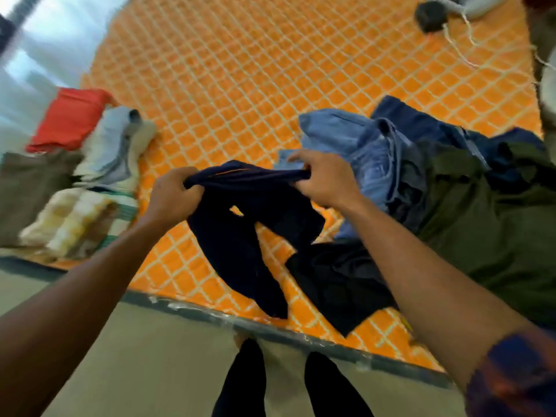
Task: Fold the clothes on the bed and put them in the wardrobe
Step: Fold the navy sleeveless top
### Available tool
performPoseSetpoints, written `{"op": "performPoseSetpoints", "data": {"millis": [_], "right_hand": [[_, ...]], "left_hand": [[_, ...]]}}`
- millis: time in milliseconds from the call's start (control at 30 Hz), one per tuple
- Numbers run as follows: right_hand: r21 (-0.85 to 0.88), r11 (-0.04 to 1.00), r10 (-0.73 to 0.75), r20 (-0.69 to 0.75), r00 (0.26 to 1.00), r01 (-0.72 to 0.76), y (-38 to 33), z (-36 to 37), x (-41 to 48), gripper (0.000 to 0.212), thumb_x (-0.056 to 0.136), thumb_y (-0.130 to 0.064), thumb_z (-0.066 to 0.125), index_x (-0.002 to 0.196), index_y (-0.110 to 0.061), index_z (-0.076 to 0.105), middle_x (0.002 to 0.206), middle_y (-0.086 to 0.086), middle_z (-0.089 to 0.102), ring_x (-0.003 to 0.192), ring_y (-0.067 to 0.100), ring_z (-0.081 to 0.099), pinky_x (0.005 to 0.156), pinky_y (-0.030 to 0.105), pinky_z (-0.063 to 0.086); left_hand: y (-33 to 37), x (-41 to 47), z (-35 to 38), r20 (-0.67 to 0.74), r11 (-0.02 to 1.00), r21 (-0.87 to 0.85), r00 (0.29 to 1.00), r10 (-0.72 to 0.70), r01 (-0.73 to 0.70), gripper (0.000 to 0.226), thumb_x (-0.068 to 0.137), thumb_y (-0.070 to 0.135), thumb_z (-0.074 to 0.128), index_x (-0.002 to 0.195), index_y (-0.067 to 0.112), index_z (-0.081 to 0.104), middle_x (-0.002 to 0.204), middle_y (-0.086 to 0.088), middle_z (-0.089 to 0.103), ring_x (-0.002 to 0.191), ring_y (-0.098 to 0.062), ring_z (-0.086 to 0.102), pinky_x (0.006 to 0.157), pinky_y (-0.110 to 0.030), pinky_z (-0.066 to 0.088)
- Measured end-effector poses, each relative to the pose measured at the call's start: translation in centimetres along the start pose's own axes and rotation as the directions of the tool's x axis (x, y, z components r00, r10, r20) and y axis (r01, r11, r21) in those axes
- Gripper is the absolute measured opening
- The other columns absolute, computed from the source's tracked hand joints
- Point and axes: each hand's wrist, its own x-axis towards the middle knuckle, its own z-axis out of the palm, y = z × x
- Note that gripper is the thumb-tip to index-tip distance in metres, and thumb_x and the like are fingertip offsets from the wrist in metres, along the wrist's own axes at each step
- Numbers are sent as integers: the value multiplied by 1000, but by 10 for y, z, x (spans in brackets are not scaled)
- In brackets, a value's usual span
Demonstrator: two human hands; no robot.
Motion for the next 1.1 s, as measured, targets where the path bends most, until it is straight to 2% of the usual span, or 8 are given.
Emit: {"op": "performPoseSetpoints", "data": {"millis": [200, 400, 467, 600, 700, 800, 900, 1100], "right_hand": [[288, 953, 134, -139, 981, -89, -15, 23, 36, 14, 77, -21, 66, 89, -24, 72, 79, -2, 70, 75, 15, 65, 70, 37, 54], [861, 433, 564, -29, 826, -266, -30, 86, -3, 14, 95, -4, 64, 94, -18, 66, 82, 2, 65, 58, 9, 61, 50, 26, 55], [897, 394, 644, -113, 757, -200, -36, 93, -13, 17, 93, -3, 60, 100, -19, 63, 81, 3, 63, 46, 7, 54, 43, 25, 50], [895, 432, 706, -411, 576, 109, -61, 66, -23, 33, 87, 4, 46, 109, -19, 55, 101, -6, 62, 80, -11, 64, 82, 17, 51], [880, 408, 718, -475, 509, 245, -83, 41, 4, 41, 92, 17, 40, 129, 4, 50, 114, 3, 58, 90, -5, 62, 85, 9, 44], [861, 469, 649, -486, 585, 195, -116, 40, 66, 44, 91, 22, 39, 134, 18, 44, 131, 22, 56, 109, 22, 62, 84, 0, 35], [769, 638, 456, -334, 825, -41, -133, 83, 143, 45, 93, 11, 46, 137, 6, 49, 133, 22, 60, 122, 29, 58, 86, 5, 32], [223, 960, 144, 129, 981, -170, -87, 193, 175, 53, 101, -14, 55, 152, -21, 43, 145, 2, 56, 118, 17, 57, 86, 15, 36]], "left_hand": [[-55, -22, -17, 13, 1000, 22, 1000, -12, 12, 33, 80, 31, 48, 103, 12, 61, 86, -7, 62, 80, -25, 56, 69, -39, 43], [-91, -95, 6, 310, 994, -44, 947, -83, 102, 10, 95, 36, 65, 104, 33, 67, 79, 12, 67, 68, -3, 63, 59, -27, 40], [-78, -110, 10, 459, 966, -162, 882, -106, 200, 13, 96, 32, 68, 109, 31, 70, 85, 6, 73, 70, -4, 69, 63, -26, 48], [-32, -122, 2, 679, 786, -428, 733, -46, 445, 31, 93, 21, 71, 124, 16, 68, 107, -9, 75, 94, -26, 74, 80, -36, 60], [-17, -110, -11, 662, 673, -582, 747, 67, 456, 41, 89, 21, 75, 128, 13, 65, 119, -10, 73, 105, -31, 71, 87, -40, 60], [-32, -81, -23, 502, 654, -650, 865, -13, 387, 35, 90, 30, 74, 118, 10, 69, 113, -12, 74, 102, -30, 72, 83, -40, 60], [-79, -42, -25, 273, 773, -552, 943, -188, 314, 23, 93, 36, 71, 99, 14, 72, 96, -9, 77, 86, -15, 69, 78, -38, 56], [-213, 12, 12, 59, 866, -202, 888, -456, 458, 40, 77, 53, 61, 101, 22, 62, 98, -6, 71, 93, -29, 67, 85, -49, 54]]}}
